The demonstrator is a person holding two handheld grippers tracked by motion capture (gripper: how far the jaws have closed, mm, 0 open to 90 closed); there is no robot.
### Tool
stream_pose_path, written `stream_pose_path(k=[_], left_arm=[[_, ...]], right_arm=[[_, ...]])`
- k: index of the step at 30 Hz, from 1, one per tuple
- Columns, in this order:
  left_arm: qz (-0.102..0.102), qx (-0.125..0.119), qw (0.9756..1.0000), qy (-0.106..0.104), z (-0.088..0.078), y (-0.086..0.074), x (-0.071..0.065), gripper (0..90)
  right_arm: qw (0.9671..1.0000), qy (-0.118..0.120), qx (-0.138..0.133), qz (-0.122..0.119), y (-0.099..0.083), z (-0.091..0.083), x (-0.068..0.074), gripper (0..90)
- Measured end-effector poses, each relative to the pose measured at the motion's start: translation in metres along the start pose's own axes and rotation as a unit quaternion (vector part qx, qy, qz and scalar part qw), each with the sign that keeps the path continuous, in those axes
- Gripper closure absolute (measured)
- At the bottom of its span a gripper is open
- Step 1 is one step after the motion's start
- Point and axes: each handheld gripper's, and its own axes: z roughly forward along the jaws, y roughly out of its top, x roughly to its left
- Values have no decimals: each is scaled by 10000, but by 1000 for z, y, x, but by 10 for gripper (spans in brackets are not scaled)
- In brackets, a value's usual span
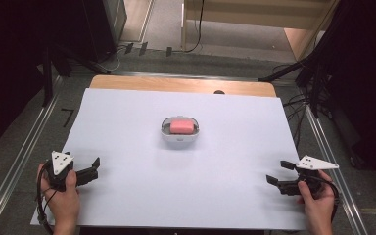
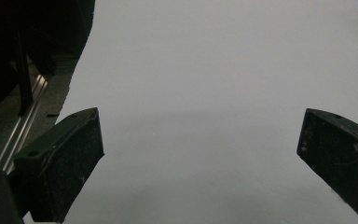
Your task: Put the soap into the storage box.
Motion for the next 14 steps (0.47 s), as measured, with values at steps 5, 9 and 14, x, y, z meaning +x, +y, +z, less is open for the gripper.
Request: stream_pose_path(k=[5, 9, 14], left_arm=[[-3, 23, 10000, -14, 0, 0, 0, 8], [0, 22, 10000, -3, 0, 0, 0, 8], [3, 5, 10000, 8, 0, 0, 0, 8]], right_arm=[[9987, -121, -408, 285, -20, -12, -5, 130], [9959, -124, -794, 418, -24, -19, -8, 130], [9956, -80, -853, 388, -25, -18, -8, 122]])
